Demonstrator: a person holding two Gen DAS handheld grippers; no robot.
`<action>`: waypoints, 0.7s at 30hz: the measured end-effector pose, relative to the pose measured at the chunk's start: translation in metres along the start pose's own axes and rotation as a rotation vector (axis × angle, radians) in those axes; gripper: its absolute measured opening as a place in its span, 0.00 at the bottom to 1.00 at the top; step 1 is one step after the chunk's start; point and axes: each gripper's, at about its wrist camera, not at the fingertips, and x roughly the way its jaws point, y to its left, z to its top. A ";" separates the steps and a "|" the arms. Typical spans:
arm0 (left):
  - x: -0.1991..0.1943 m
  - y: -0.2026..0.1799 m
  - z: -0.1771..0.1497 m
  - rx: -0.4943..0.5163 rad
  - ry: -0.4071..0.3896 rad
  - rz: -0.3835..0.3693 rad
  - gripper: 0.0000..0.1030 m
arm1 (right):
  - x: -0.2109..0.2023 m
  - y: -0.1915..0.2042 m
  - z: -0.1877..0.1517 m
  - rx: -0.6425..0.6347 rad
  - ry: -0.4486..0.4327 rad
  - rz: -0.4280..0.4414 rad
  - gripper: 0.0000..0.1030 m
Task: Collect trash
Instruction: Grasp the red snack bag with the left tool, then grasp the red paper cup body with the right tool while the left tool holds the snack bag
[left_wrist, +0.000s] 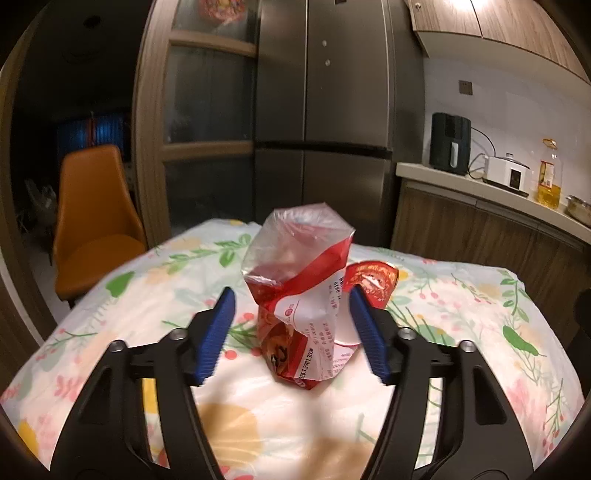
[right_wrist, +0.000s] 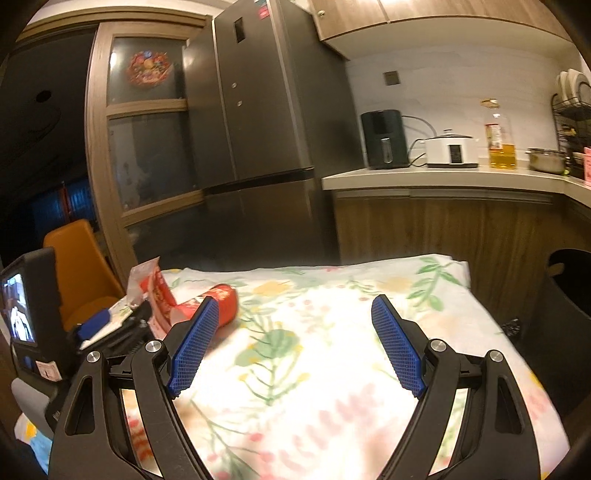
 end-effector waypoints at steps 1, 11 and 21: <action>0.004 0.003 0.000 -0.014 0.016 -0.013 0.46 | 0.005 0.005 0.000 -0.003 0.004 0.005 0.80; 0.012 0.025 -0.006 -0.098 0.071 -0.161 0.00 | 0.043 0.040 -0.006 -0.036 0.059 0.047 0.80; -0.029 0.042 -0.015 -0.107 0.020 -0.262 0.00 | 0.067 0.050 -0.015 0.008 0.115 0.075 0.80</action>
